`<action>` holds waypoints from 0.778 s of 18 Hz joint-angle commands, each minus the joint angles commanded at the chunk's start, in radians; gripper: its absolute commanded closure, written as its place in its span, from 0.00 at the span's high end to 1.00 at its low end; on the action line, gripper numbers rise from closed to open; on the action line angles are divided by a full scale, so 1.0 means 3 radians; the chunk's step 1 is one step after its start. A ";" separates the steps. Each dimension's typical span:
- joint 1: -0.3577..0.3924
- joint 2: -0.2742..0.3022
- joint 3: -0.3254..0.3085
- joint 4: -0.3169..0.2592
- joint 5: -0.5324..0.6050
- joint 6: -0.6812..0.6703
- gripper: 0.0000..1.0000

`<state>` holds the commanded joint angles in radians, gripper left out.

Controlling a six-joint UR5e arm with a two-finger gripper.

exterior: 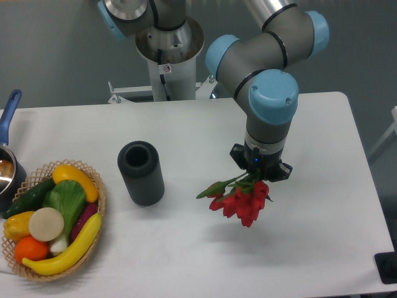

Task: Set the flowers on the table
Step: 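Lower the held red tulips toward the table surface with the gripper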

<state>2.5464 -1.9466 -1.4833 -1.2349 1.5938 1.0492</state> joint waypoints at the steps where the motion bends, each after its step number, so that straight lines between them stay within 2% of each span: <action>1: 0.0000 0.0000 -0.0005 0.0000 0.0000 0.0000 0.24; 4: -0.0005 -0.0015 -0.0010 0.0066 -0.0005 0.0000 0.24; 9: -0.0005 -0.0056 -0.0015 0.0067 -0.0051 0.0000 0.24; 12: 0.0005 -0.0117 -0.0015 0.0072 -0.0199 0.0005 0.24; 14: 0.0005 -0.0163 -0.0015 0.0143 -0.0215 0.0005 0.23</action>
<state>2.5479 -1.9956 -1.4880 -1.1921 1.5294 1.0508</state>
